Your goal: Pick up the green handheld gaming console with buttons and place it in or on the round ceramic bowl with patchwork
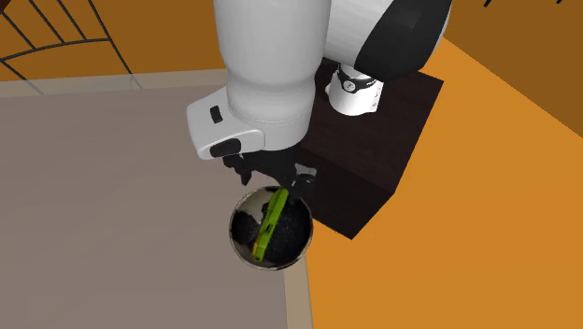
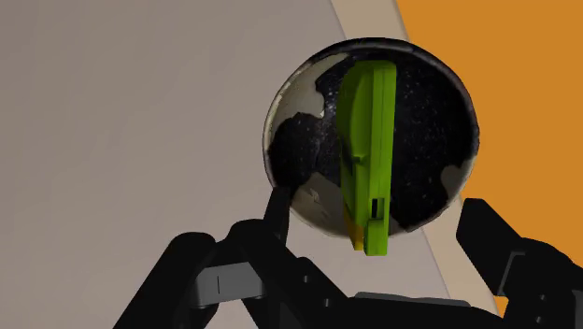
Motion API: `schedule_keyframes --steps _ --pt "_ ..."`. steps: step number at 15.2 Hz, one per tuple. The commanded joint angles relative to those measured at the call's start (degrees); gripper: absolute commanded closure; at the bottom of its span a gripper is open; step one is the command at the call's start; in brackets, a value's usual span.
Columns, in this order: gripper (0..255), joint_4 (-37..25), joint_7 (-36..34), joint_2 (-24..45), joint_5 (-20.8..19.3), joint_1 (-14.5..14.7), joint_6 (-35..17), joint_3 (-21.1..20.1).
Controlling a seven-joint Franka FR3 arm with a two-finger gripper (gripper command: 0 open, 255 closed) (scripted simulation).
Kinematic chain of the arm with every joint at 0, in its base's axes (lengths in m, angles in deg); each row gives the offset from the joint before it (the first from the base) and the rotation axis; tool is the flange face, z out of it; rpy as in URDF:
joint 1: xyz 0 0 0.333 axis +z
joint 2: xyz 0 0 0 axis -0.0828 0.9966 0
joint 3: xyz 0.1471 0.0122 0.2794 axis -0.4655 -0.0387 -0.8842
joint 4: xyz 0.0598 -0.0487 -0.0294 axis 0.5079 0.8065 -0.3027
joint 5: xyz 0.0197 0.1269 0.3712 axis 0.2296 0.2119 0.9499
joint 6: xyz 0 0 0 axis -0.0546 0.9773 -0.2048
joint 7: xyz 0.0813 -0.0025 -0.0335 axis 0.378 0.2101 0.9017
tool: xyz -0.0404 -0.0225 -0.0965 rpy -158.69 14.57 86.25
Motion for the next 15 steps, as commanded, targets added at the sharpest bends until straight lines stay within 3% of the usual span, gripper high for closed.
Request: schedule_keyframes --steps 1,3,7,15 --pt "0 0.0 0.0 0.0 0.0 0.0 0.0 0.0" --pt "0 0.0 0.0 0.0 0.0 0.0 0.0 0.0" --pt "0 -3.9 0.0 -3.6 0.1 0.1 7.5 -0.2" --pt "0 -3.9 0.0 -3.6 0.1 0.1 7.5 -0.2"
